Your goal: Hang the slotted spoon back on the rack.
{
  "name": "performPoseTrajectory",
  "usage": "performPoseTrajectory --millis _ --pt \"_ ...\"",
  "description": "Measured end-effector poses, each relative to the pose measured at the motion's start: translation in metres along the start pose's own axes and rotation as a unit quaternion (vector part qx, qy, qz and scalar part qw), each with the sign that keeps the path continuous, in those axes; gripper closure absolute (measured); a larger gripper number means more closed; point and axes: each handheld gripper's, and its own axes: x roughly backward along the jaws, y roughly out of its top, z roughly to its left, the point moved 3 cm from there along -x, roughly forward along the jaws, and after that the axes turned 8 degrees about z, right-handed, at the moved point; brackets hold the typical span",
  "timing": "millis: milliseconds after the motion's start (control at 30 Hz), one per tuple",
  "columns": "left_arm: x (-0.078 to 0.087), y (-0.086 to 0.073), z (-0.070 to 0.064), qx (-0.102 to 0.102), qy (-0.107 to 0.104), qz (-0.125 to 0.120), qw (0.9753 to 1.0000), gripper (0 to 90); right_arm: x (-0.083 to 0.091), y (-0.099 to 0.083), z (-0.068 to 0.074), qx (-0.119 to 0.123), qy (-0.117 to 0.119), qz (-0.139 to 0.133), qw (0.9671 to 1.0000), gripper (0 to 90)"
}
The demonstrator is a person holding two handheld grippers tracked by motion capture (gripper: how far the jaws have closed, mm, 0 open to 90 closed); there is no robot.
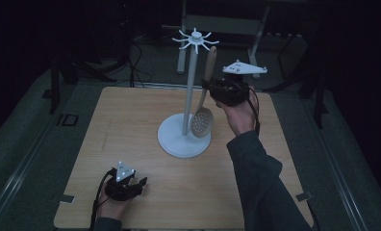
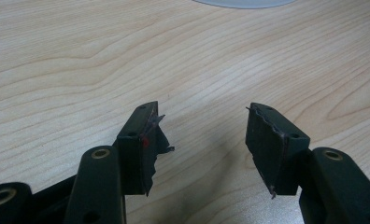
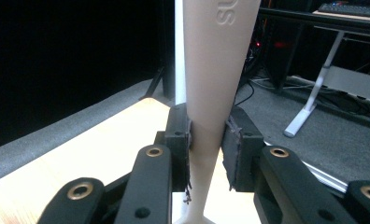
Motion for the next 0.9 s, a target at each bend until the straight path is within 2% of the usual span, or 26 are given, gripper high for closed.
performPoseTrajectory --millis 333,800,900 --pt "0.001 0.0 0.001 0.001 0.0 -0.001 1.0 45.0 -0.006 0.003 0.002 0.003 0.0 0.008 1.0 73.4" --pt "0.001 0.0 0.001 0.002 -0.001 -0.002 1.0 44.9 -0.015 0.005 0.004 -0.007 0.002 0.015 0.9999 73.1" --pt "0.002 0.0 0.001 0.002 -0.001 -0.003 1.0 45.0 -0.014 0.004 0.004 -0.009 0.006 0.013 0.9999 70.2"
